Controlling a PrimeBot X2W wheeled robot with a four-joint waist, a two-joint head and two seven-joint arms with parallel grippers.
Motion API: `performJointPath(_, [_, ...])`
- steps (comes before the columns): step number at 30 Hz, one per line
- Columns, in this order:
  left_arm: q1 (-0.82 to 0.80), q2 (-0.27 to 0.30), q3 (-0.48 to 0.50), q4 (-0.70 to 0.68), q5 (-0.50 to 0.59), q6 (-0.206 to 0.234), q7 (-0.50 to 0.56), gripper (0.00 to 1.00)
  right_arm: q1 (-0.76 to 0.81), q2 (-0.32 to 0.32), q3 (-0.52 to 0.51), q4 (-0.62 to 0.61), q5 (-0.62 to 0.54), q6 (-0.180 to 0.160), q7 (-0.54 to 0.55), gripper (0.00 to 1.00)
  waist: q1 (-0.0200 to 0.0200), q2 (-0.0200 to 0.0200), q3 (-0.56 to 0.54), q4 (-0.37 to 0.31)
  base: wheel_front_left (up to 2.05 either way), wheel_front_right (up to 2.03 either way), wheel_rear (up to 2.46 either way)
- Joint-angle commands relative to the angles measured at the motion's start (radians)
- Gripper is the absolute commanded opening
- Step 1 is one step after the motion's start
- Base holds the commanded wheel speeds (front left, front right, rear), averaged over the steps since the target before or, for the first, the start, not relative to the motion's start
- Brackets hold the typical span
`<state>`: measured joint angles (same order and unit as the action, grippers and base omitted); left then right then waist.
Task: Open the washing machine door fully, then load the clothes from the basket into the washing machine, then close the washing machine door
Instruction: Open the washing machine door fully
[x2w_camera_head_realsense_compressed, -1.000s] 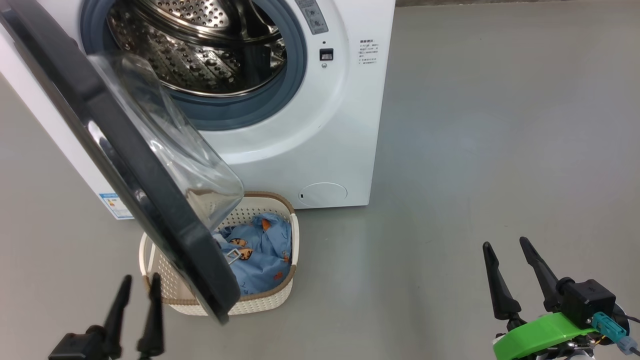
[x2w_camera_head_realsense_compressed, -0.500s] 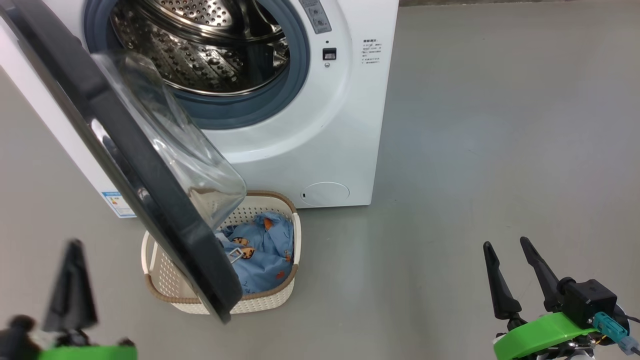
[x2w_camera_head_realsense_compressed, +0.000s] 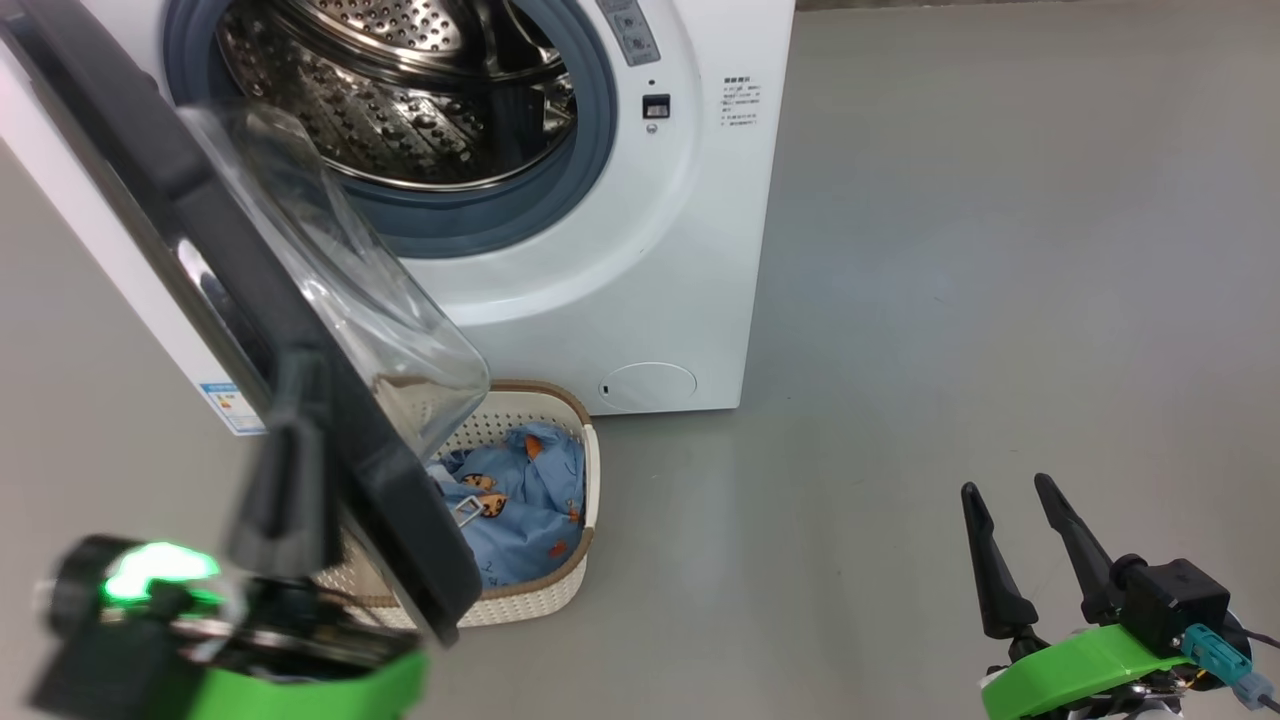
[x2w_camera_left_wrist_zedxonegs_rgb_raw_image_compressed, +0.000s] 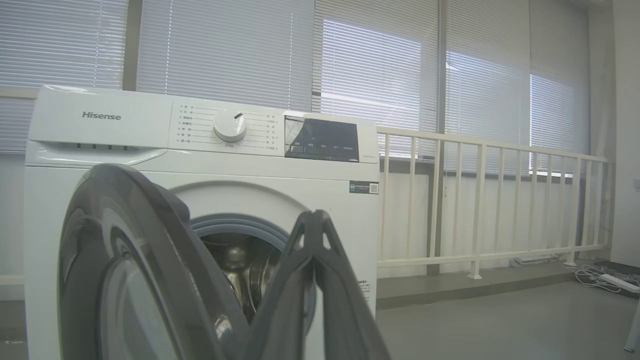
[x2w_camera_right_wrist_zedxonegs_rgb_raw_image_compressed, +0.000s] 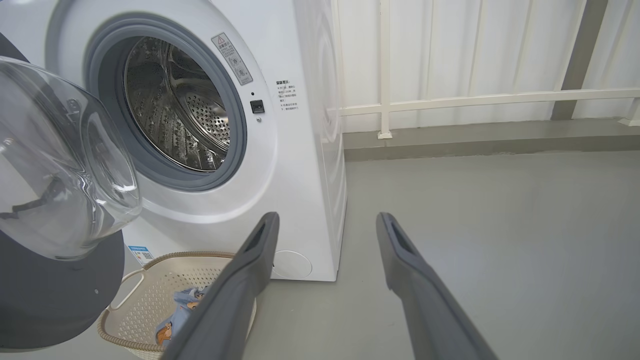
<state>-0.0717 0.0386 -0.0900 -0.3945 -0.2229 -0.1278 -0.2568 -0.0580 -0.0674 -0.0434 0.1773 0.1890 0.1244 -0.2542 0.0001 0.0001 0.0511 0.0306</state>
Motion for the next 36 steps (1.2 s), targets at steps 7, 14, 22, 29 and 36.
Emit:
performJointPath(7, [-0.040,0.018,-0.123,0.008,0.017,-0.003,-0.005,0.00,-0.016,-0.003,0.037,-0.027,0.019,0.006,-0.008,1.00,0.0000,-0.0001,0.004,-0.006,0.00,0.00,0.00])
performJointPath(14, [-0.008,0.025,-0.227,0.123,0.011,-0.003,-0.005,0.00,-0.015,-0.005,0.037,-0.028,0.024,0.006,-0.008,1.00,0.0000,-0.0001,0.014,-0.006,0.00,0.00,0.00])
performJointPath(22, [-0.002,0.029,-0.280,0.226,0.013,-0.003,-0.005,0.00,-0.019,-0.007,0.039,-0.027,0.029,0.006,-0.008,1.00,0.0000,-0.0001,0.026,-0.008,0.00,0.00,0.00])
performJointPath(29, [0.000,0.027,-0.277,0.319,0.018,-0.003,-0.005,0.00,-0.027,-0.012,0.044,-0.024,0.031,0.006,-0.008,1.00,0.0000,-0.0001,0.040,-0.017,0.00,0.00,0.00])
performJointPath(36, [-0.012,0.019,-0.245,0.366,0.006,-0.003,-0.005,0.00,-0.034,-0.019,0.043,-0.020,0.035,0.006,-0.008,1.00,0.0000,-0.0001,0.055,-0.023,0.00,0.00,0.00])
